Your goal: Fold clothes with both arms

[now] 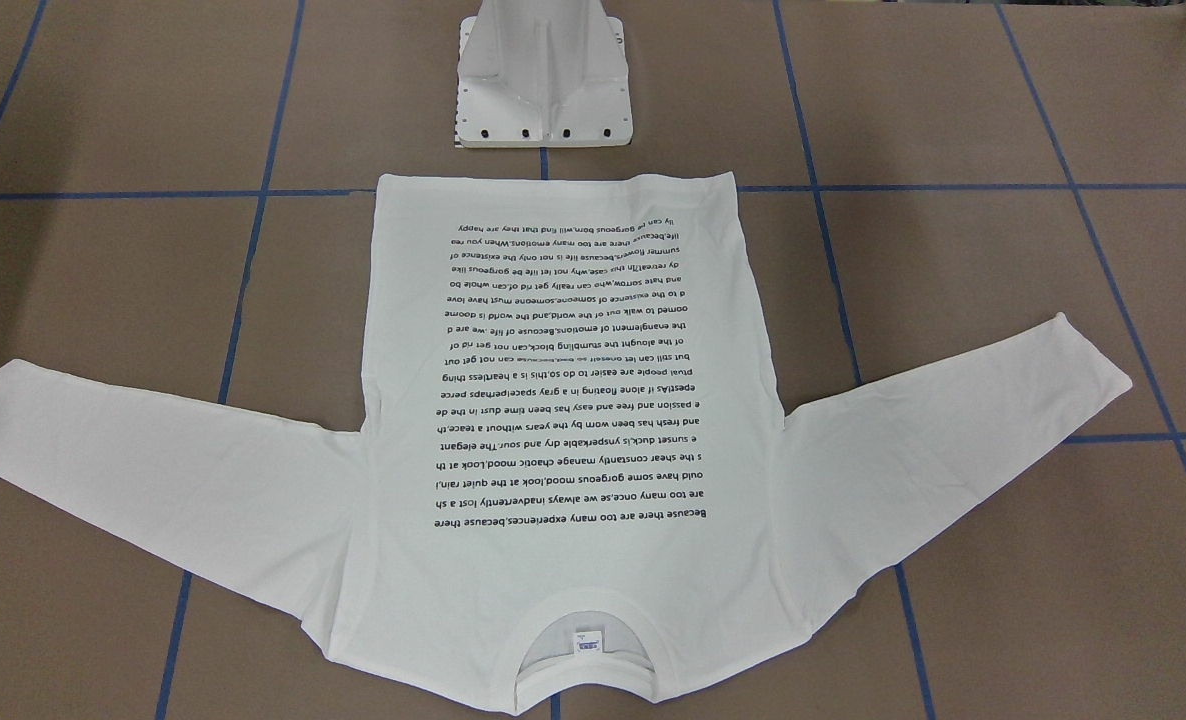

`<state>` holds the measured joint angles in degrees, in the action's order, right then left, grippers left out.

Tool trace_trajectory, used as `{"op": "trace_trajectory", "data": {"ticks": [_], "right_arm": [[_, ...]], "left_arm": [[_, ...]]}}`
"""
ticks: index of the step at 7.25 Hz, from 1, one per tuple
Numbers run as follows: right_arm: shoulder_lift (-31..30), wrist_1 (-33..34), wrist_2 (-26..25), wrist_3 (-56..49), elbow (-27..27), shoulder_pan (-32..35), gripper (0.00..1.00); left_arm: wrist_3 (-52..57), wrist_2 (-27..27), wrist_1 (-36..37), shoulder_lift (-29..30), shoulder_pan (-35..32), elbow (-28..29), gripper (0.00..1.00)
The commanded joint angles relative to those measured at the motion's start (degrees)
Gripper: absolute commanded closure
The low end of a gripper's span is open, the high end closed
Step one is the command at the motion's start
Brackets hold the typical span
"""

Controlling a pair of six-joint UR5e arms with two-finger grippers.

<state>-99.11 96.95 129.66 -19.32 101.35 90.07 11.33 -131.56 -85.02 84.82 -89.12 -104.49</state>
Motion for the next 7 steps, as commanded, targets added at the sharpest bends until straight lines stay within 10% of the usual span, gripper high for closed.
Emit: {"op": "trace_trajectory", "data": {"ticks": [1, 4, 7], "right_arm": [[0.1, 0.0, 0.1, 0.0, 2.1, 0.0, 0.0], [3.3, -0.4, -0.1, 0.2, 8.1, 0.1, 0.0], [6.9, -2.0, 0.9, 6.0, 5.6, 0.1, 0.0]], "left_arm": [[-0.1, 0.3, -0.2, 0.1, 0.0, -2.7, 0.0], [-1.2, 0.0, -0.7, 5.3, 0.0, -6.4, 0.0], [-2.3, 7.0, -20.1, 13.1, 0.1, 0.6, 0.0]]}}
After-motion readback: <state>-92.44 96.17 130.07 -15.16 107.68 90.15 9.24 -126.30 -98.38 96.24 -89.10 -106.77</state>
